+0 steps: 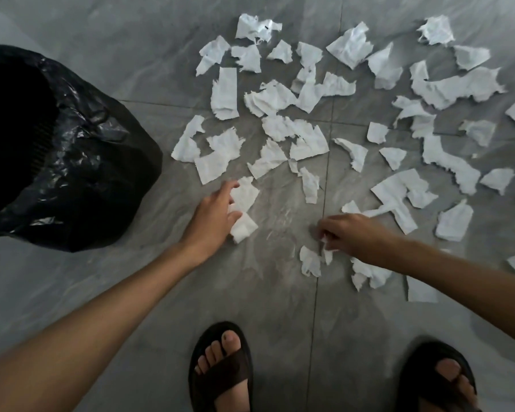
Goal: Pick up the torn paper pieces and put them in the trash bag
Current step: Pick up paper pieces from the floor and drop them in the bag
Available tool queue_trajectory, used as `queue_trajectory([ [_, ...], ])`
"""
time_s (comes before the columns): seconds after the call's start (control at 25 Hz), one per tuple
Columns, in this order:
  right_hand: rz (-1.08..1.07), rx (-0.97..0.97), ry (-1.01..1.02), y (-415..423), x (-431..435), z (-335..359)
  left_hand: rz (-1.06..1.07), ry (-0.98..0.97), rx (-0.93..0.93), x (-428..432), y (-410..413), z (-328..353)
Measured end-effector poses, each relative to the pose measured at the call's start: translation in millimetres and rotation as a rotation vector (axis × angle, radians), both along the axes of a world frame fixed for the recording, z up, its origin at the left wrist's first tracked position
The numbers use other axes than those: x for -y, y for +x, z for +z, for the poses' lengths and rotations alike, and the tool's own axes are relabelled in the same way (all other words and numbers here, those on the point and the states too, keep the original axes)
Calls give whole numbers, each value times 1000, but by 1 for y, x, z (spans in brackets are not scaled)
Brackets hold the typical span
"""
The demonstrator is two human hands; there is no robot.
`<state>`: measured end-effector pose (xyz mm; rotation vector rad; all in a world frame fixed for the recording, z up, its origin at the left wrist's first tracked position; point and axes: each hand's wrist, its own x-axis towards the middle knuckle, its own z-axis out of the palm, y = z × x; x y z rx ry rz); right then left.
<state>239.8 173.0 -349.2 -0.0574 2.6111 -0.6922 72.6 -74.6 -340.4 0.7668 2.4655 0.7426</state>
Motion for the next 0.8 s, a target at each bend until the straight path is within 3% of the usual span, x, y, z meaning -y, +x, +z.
queue_trajectory([
  [0.08,-101,41,-87,6,13,3,-40,-96,7,-20,-11,-7],
  [0.16,-46,59,-62,11,30,-1,-32,-164,11,-22,-16,-14],
  [0.28,88,-9,18,12,42,-13,-30,-164,-17,-18,-17,-17],
  [0.52,107,-36,-6,-6,60,-7,-79,-111,-72,-11,-19,-18],
  [0.64,224,-40,11,-20,71,-10,-49,-55,-87,-4,-26,-21],
  [0.8,31,-65,-41,-24,65,-9,-24,0,-94,-5,-28,-18],
])
